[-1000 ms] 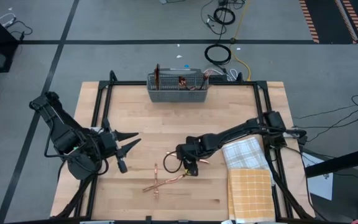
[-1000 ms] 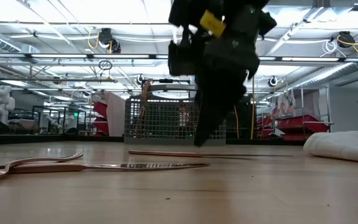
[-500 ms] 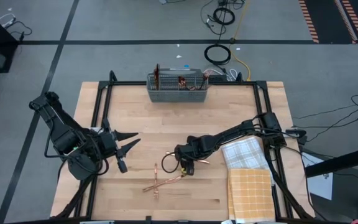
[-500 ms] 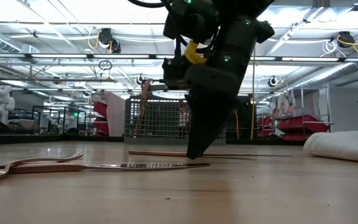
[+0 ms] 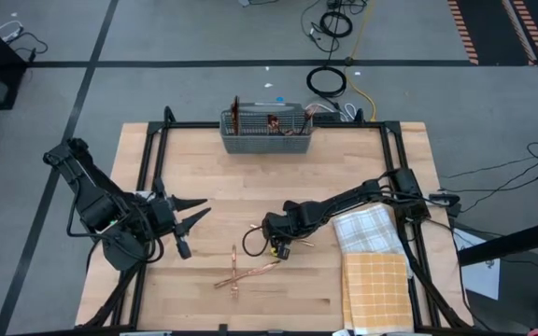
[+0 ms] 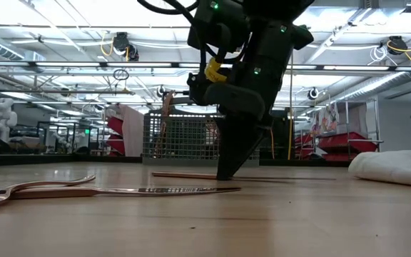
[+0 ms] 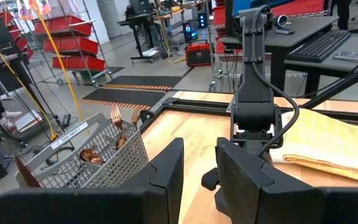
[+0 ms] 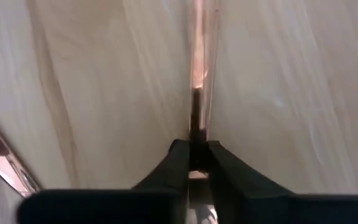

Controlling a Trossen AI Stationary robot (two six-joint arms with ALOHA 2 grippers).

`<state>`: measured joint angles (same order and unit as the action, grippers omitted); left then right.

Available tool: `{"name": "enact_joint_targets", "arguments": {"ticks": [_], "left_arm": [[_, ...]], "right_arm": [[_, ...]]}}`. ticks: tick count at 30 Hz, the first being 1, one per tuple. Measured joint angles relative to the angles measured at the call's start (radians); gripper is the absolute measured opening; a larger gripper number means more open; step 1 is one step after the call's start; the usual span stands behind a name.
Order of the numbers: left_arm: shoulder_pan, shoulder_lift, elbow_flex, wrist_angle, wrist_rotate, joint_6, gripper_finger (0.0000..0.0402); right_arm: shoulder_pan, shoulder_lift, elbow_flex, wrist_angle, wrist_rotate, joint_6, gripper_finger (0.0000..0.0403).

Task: Sort silverware
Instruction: Put the top bronze knife into the gray silverware rack

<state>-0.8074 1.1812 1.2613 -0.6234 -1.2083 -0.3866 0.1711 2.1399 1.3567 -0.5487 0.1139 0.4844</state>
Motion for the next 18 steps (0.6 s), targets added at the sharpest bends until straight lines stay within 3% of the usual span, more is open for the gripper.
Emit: {"name": "enact_joint_targets", "arguments": {"ticks": [2,18], "left_arm": [[0.0,0.0,0.0,0.0,0.001,0.0,0.0102],[0.0,0.0,0.0,-0.015,0.06,0.0,0.0102]], "right_arm": [[0.0,0.0,0.0,-0.002,-0.002,0.008,0.0012],[0.004,-0.086,0.036,-0.068,0.069,0.066,0.0]]}}
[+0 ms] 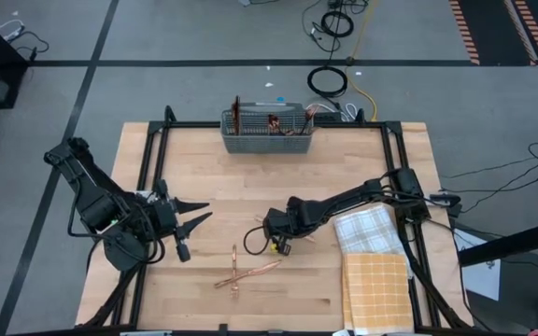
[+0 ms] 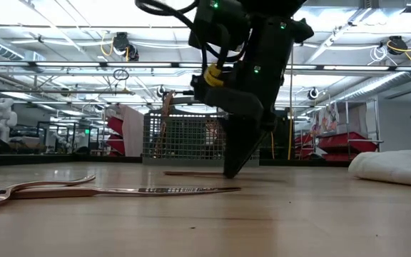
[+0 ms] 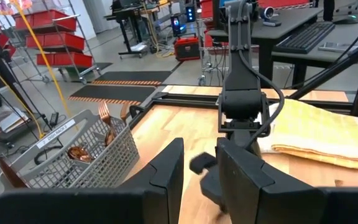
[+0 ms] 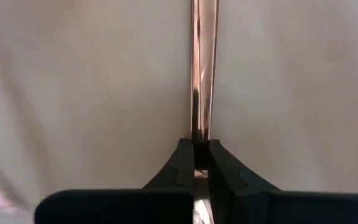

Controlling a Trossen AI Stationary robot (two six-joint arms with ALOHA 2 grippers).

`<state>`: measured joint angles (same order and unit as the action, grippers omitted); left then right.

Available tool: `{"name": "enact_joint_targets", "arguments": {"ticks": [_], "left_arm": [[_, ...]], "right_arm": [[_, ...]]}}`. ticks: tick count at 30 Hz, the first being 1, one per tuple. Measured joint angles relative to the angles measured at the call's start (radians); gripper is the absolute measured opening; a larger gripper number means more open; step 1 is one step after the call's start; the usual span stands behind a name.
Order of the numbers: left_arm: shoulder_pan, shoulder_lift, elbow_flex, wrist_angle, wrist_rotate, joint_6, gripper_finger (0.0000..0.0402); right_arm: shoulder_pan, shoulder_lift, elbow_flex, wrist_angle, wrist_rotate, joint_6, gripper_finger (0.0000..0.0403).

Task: Sort silverware
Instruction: Put the top bronze knife into the gray silverware rack

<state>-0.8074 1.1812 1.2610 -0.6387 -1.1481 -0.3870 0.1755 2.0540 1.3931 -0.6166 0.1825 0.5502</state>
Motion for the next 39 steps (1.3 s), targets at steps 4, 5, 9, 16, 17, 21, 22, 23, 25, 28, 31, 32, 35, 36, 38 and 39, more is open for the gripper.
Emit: {"name": "enact_joint_targets", "arguments": {"ticks": [4,5,9,16,17,21,22,23,25,28,31,32,35,36,38,39], "left_arm": [[0.0,0.0,0.0,0.0,0.0,0.0,0.0102],[0.0,0.0,0.0,0.0,0.0,0.0,0.0102],[0.0,0.0,0.0,0.0,0.0,0.0,0.0102],[0.0,0.0,0.0,0.001,0.0,0.0,0.0102],[0.0,0.0,0.0,0.0,0.0,0.0,0.0102],[0.0,0.0,0.0,0.001,0.0,-0.001,0.0102],[0.0,0.0,0.0,0.001,0.0,-0.001,0.0102],[0.0,0.0,0.0,0.001,0.0,-0.001,0.0102],[0.0,0.0,0.0,0.0,0.0,-0.014,0.0102],[0.0,0.0,0.0,-0.001,0.0,-0.026,0.0102],[0.0,0.0,0.0,0.001,0.0,-0.027,0.0102],[0.0,0.0,0.0,0.001,0.0,-0.03,0.0102],[0.0,0.001,0.0,-0.001,-0.002,-0.053,0.0102],[0.0,0.001,0.0,-0.001,-0.003,-0.055,0.0102],[0.0,0.001,0.0,-0.001,-0.005,-0.076,0.0102],[0.0,0.001,0.0,-0.001,-0.004,-0.08,0.0102]], "right_arm": [[-0.003,-0.032,0.002,-0.024,0.035,0.007,0.0],[-0.002,-0.041,0.002,-0.036,0.037,0.007,0.0],[-0.012,-0.079,0.002,-0.042,0.059,-0.02,0.0],[-0.079,-0.183,0.005,-0.088,0.159,-0.105,0.0],[-0.097,-0.196,0.005,-0.088,0.166,-0.128,0.0],[-0.179,-0.26,0.005,-0.098,0.19,-0.216,0.0],[-0.199,-0.268,0.006,-0.101,0.192,-0.239,0.0],[-0.219,-0.281,0.008,-0.108,0.195,-0.26,0.0],[-0.252,-0.291,0.036,-0.155,0.223,-0.325,0.0001],[-0.3,-0.292,0.128,-0.234,0.288,-0.455,0.0003],[-0.346,-0.281,0.226,-0.249,0.319,-0.569,0.0003],[-0.36,-0.276,0.257,-0.255,0.333,-0.602,0.0003],[-0.391,-0.27,0.351,-0.278,0.338,-0.641,0.0002],[-0.394,-0.27,0.371,-0.299,0.323,-0.641,0.0002],[-0.392,-0.271,0.395,-0.367,0.238,-0.626,0.0002],[-0.39,-0.271,0.398,-0.425,0.191,-0.617,0.0001]]}}
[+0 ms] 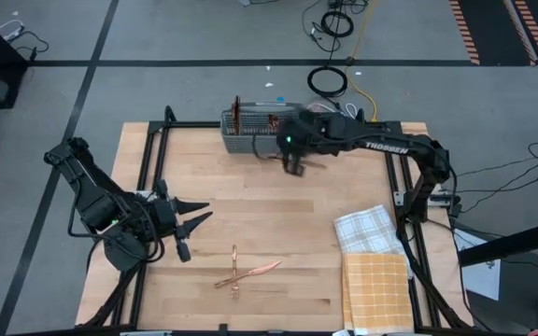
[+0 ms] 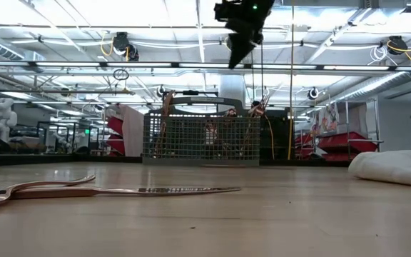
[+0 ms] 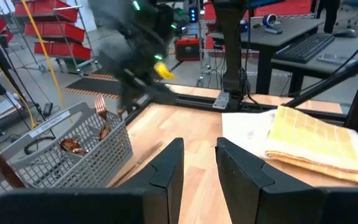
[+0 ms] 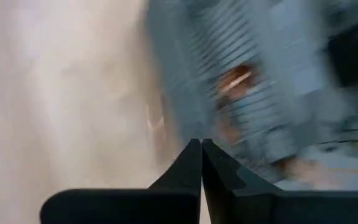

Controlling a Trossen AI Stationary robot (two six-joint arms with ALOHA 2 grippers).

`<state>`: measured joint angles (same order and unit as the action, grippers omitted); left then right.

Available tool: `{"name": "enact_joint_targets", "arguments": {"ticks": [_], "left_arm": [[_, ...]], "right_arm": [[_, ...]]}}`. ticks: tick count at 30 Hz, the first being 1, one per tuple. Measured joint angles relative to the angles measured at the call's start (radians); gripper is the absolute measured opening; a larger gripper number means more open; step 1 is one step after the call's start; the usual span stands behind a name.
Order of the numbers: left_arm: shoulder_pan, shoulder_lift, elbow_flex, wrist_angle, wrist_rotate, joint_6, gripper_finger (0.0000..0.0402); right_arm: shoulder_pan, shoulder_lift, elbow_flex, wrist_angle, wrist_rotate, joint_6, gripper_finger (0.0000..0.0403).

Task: Sort silverware
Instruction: Put the top bronze knife into the gray silverware rack

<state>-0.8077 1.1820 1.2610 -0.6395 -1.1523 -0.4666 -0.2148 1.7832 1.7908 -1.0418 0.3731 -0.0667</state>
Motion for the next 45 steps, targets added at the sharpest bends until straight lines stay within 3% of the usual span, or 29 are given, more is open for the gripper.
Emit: {"name": "enact_joint_targets", "arguments": {"ticks": [4,7,15,19,32,45], "left_arm": [[0.0,0.0,0.0,-0.001,0.001,-0.016,0.0102],[0.0,0.0,0.0,-0.007,0.002,-0.019,0.0102],[0.0,0.0,0.0,-0.038,0.0,-0.026,0.0102],[0.0,0.0,0.0,-0.037,0.0,-0.026,0.0102],[0.003,-0.001,0.0,-0.048,-0.006,-0.051,0.0102],[0.003,-0.001,0.0,-0.059,-0.012,-0.052,0.0102]], "right_arm": [[0.002,0.005,-0.059,-0.293,-0.065,0.05,0.0009],[-0.017,0.006,-0.137,-0.404,-0.066,0.064,0.0043],[-0.11,0.008,-0.362,-0.159,-0.175,-0.052,0.0202],[-0.174,0.008,-0.445,-0.027,-0.194,-0.1,0.0247],[-0.318,0.063,-0.484,0.138,-0.318,-0.214,0.0263],[-0.357,0.2,-0.483,0.194,-0.276,-0.271,0.0263]]}}
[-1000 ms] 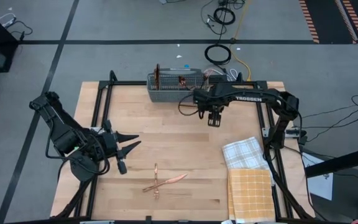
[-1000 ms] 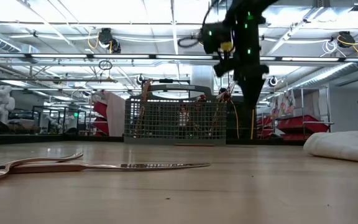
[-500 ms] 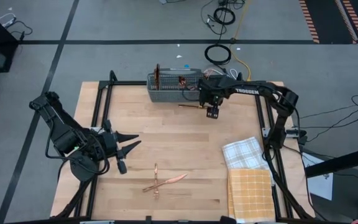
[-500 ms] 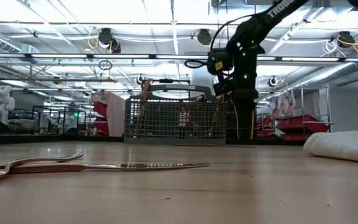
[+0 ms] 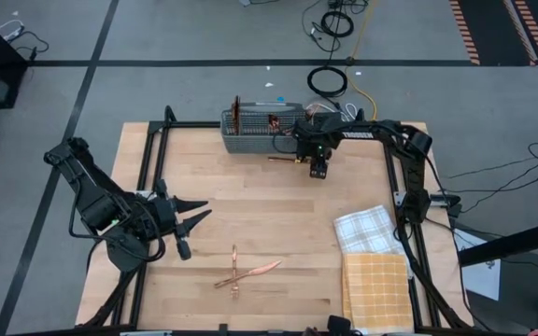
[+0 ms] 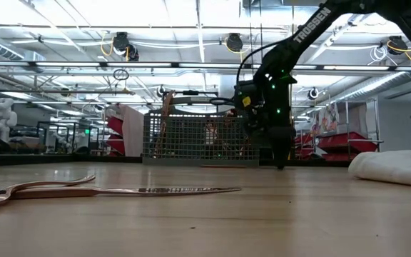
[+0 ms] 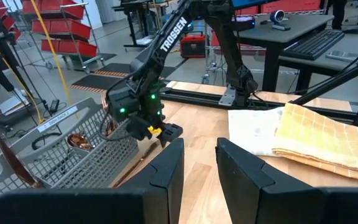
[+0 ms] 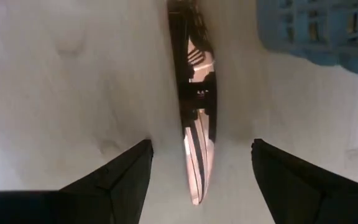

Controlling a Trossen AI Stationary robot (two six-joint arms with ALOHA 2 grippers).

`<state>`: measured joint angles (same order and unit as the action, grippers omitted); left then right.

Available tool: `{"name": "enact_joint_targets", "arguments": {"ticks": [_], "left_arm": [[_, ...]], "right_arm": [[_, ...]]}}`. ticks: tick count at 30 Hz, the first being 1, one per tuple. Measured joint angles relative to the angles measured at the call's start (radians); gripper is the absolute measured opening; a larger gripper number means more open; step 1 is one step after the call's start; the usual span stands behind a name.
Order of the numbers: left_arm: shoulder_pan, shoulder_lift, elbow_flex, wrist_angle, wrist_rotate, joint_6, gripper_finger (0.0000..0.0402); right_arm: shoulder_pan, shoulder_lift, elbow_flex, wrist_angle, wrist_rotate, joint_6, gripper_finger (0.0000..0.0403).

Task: Sort silverware
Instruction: Put the top bronze knife into the gray silverware rack

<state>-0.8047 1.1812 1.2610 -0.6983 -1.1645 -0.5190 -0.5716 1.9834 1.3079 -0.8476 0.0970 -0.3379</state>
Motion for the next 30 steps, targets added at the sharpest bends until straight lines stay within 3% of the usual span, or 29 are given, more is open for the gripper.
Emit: {"name": "enact_joint_targets", "arguments": {"ticks": [3,6,13,23,30], "left_arm": [[0.0,0.0,0.0,-0.001,0.0,0.0,0.0102],[0.0,0.0,0.0,-0.001,0.0,0.0,0.0102],[0.0,0.0,0.0,-0.003,-0.001,0.0,0.0102],[0.0,0.0,0.0,-0.003,0.0,0.0,0.0102],[-0.001,0.0,0.0,-0.019,0.0,0.0,0.0102]], "right_arm": [[-0.005,0.015,0.003,0.002,-0.011,-0.021,0.0255],[-0.004,0.034,0.004,-0.002,-0.013,-0.035,0.0216],[0.007,0.062,0.005,-0.022,-0.022,0.019,0.0025],[0.097,0.014,-0.003,-0.072,0.011,0.121,0.0001],[0.193,-0.082,-0.005,-0.143,-0.029,0.182,0.0001]]}}
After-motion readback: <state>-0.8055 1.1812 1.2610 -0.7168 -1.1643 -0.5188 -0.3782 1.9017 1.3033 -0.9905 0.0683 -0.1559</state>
